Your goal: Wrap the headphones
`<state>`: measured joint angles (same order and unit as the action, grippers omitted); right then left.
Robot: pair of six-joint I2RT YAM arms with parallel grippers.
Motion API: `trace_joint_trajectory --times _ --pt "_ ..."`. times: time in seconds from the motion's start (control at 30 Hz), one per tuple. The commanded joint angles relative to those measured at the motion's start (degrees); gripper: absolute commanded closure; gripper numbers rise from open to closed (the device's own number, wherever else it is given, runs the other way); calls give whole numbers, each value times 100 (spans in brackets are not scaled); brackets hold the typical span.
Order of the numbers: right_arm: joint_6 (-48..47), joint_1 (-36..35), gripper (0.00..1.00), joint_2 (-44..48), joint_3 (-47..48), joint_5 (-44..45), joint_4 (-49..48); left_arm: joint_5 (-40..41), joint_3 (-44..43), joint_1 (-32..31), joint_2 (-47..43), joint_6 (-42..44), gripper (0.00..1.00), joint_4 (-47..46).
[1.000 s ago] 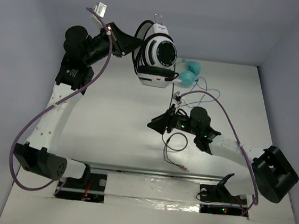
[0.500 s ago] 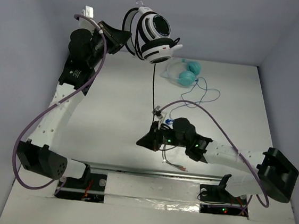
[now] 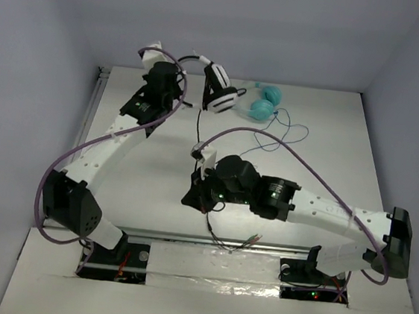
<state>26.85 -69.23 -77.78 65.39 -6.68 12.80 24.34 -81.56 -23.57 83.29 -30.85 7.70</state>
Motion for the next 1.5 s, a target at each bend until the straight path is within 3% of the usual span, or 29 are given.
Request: trace_joint_trajectory --times 0.0,0.13,0.4,0.63,0.77,0.83,1.0,1.03,1.23,1.33,1.47 --pt "-583 -55 100 315 764 631 1628 985 95 -507 83 1156 100 162" --pt "-1032 -55 100 369 1397 2078 2542 1021 736 -894 4 1556 100 590" --pt "-1647 945 100 492 2013 2470 2851 240 2011 -1553 -566 1924 100 733" --pt "-1631 1834 100 474 1627 2953 2562 -1613 2277 -1607 -1244 2162 100 811" --pt "-1534 2150 100 500 1154 3164 2097 -2431 2065 -1309 -1473 2276 100 830" --pt "-1420 2274 100 501 986 3146 1912 -3264 1960 -914 -1605 2259 100 794" --pt "-1104 2397 100 623 485 2814 1130 -5058 1872 185 -1947 1961 100 338" --pt "-1077 2397 100 650 310 2690 989 -5627 1828 282 -1956 1830 100 250" --pt "-752 2397 100 930 -446 1724 -302 -7089 1687 731 -1922 697 100 -961" --pt "-558 2450 100 975 -1000 873 -1277 -7556 1591 889 -1781 -121 100 -1997" --pt "-242 2450 99 905 -1370 100 -2305 -7427 1442 1013 -1684 -949 100 -2765"
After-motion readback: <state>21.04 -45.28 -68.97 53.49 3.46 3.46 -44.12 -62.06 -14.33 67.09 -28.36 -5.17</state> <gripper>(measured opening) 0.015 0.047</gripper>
